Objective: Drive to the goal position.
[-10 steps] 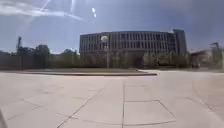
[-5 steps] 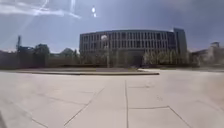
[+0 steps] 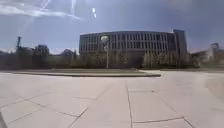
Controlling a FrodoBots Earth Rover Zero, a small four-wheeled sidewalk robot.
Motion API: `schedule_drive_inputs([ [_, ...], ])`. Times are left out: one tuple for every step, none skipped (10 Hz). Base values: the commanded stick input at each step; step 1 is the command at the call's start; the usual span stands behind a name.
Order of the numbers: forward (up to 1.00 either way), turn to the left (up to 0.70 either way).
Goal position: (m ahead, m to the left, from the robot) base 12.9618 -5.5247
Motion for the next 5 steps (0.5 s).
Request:
schedule_drive_inputs([
  [0.70,-0.01],
  [0.70,-0.29],
  [0.70,-0.34],
  [0.70,-0.12],
  [0.70,-0.05],
])
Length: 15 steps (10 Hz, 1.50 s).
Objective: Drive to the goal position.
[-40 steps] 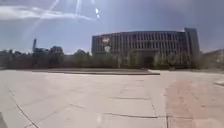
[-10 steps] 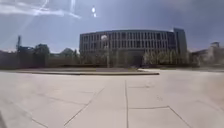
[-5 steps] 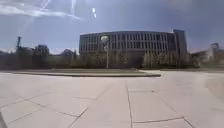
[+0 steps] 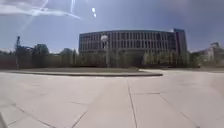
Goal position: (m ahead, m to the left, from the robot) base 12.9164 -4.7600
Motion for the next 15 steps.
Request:
schedule_drive_inputs([
  [0.70,-0.01],
  [0.70,-0.01],
  [0.70,-0.01],
  [0.70,-0.01],
  [0.70,-0.01],
  [0.70,-0.01],
  [0.70,-0.01],
  [0.70,-0.01],
  [0.70,-0.01],
  [0.70,-0.01],
  [0.70,-0.01],
  [0.70,-0.15],
  [0.70,-0.27],
  [0.70,-0.34],
  [0.70,-0.34],
])
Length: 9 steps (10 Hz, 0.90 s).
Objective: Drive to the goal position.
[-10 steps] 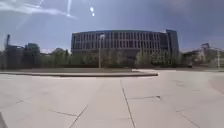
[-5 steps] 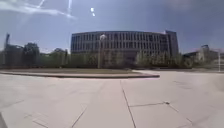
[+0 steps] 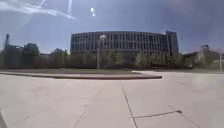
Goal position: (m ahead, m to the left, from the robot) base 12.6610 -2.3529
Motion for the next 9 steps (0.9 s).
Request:
schedule_drive_inputs([
  [0.70,-0.34],
  [0.70,-0.34],
  [0.70,-0.34],
  [0.70,-0.34],
  [0.70,-0.34],
  [0.70,-0.34],
  [0.70,-0.34],
  [0.70,-0.34],
  [0.70,-0.34],
])
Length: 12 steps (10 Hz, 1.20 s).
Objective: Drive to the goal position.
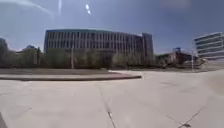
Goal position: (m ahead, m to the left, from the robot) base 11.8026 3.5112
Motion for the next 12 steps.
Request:
schedule_drive_inputs([
  [0.70,-0.34],
  [0.70,-0.34],
  [0.70,-0.34],
  [0.70,-0.34],
  [0.70,-0.20],
  [0.70,-0.01],
  [0.70,-0.01],
  [0.70,-0.01],
  [0.70,-0.01],
  [0.70,-0.01],
  [0.70,-0.01],
  [0.70,-0.01],
])
